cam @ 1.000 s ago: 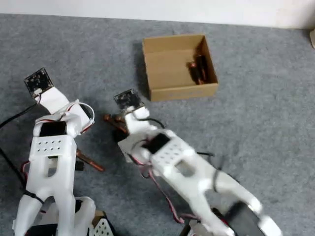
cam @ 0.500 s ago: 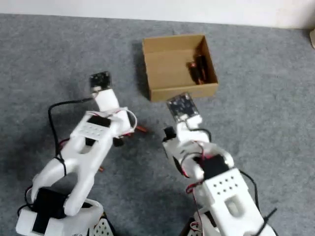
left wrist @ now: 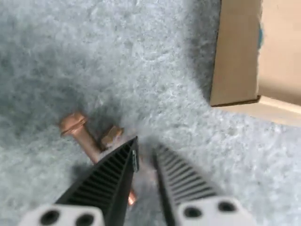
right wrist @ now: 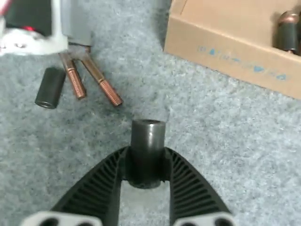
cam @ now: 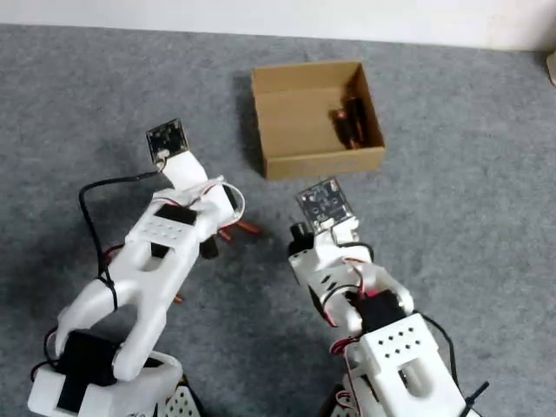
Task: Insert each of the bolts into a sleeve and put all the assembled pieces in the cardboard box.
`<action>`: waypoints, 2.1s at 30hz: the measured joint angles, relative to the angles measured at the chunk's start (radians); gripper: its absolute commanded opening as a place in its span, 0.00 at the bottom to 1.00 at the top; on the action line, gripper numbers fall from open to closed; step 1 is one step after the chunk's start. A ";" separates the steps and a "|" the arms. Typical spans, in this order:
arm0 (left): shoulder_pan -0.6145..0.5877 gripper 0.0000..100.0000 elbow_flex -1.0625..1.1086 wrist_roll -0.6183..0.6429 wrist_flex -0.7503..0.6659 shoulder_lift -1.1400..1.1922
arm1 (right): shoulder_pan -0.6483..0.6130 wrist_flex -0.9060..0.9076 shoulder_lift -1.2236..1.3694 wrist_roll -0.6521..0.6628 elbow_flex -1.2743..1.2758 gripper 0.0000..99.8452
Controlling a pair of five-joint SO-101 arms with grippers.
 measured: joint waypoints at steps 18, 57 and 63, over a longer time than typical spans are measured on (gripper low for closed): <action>0.025 0.17 -0.252 0.092 0.160 0.367 | 0.003 -0.037 0.000 0.002 0.015 0.00; 0.097 0.00 0.646 -0.344 0.003 -1.261 | -0.057 -0.158 -0.701 0.100 0.422 0.00; 0.114 0.00 0.746 -0.322 -0.021 -1.574 | -0.155 -0.160 -0.726 0.098 0.428 0.00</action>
